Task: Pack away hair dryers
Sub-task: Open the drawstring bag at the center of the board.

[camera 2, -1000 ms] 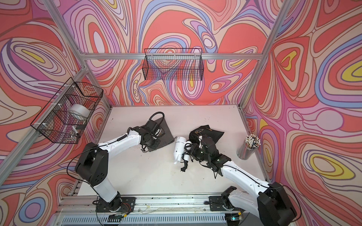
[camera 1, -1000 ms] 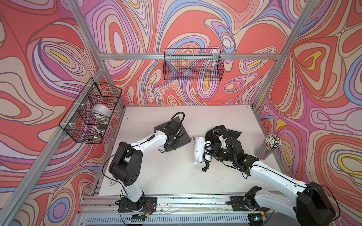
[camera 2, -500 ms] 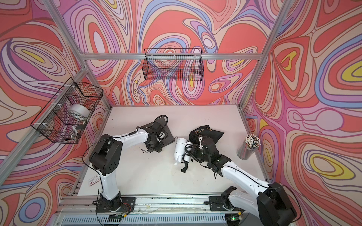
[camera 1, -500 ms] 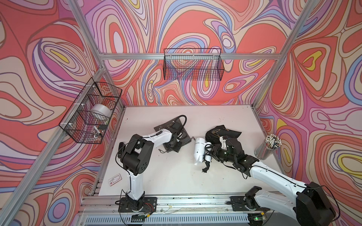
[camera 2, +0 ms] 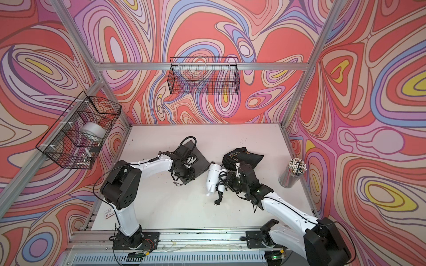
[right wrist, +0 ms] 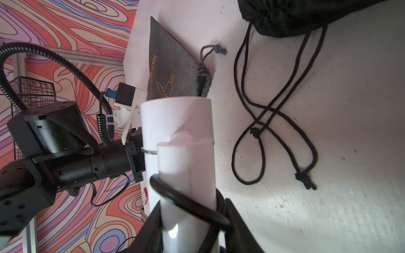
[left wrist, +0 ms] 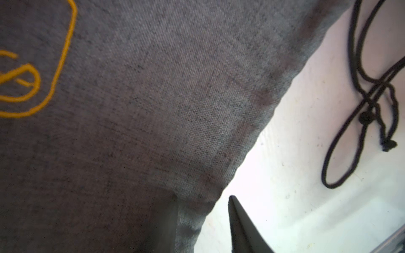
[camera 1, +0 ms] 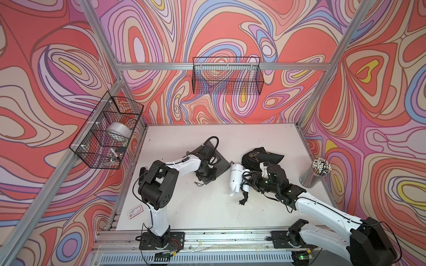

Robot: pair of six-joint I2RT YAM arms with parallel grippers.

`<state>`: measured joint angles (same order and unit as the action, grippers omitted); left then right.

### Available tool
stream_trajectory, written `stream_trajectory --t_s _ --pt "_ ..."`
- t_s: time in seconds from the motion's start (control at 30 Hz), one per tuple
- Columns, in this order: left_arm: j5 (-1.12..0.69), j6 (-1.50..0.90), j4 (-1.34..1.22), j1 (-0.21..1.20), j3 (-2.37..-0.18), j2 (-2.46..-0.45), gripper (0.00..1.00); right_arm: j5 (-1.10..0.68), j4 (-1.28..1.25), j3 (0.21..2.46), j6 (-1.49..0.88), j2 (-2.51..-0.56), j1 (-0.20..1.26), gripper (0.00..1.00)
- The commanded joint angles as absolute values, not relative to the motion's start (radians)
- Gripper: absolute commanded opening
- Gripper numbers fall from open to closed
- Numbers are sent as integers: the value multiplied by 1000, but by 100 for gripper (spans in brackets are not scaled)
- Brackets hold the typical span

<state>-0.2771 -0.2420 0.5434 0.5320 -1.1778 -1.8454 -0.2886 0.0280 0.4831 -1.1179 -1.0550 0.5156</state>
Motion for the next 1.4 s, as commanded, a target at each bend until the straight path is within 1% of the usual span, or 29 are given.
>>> stream_trajectory --t_s 0.0,0.13,0.3,0.63,0.87,1.1,1.37 --pt "-263 -267 585 540 -1175 -1767 46 -301 4 490 -1097 -1056 509 0" --pt "-190 -213 639 570 -1189 -1724 48 -304 0 486 -1088 -1072 508 0" --pt "-147 -154 641 583 -1168 -1711 46 -311 -1 493 -1070 -1090 508 0" --pt "-116 -82 636 589 -1185 -1787 48 -325 -19 492 -1066 -1096 508 0" --pt "-111 -70 636 594 -1201 -1841 48 -325 -20 490 -1075 -1101 508 0" --pt "-104 -72 626 594 -1204 -1865 41 -333 -30 492 -1076 -1109 509 0" --pt "-108 -81 616 594 -1203 -1871 24 -336 -29 494 -1077 -1106 508 0"
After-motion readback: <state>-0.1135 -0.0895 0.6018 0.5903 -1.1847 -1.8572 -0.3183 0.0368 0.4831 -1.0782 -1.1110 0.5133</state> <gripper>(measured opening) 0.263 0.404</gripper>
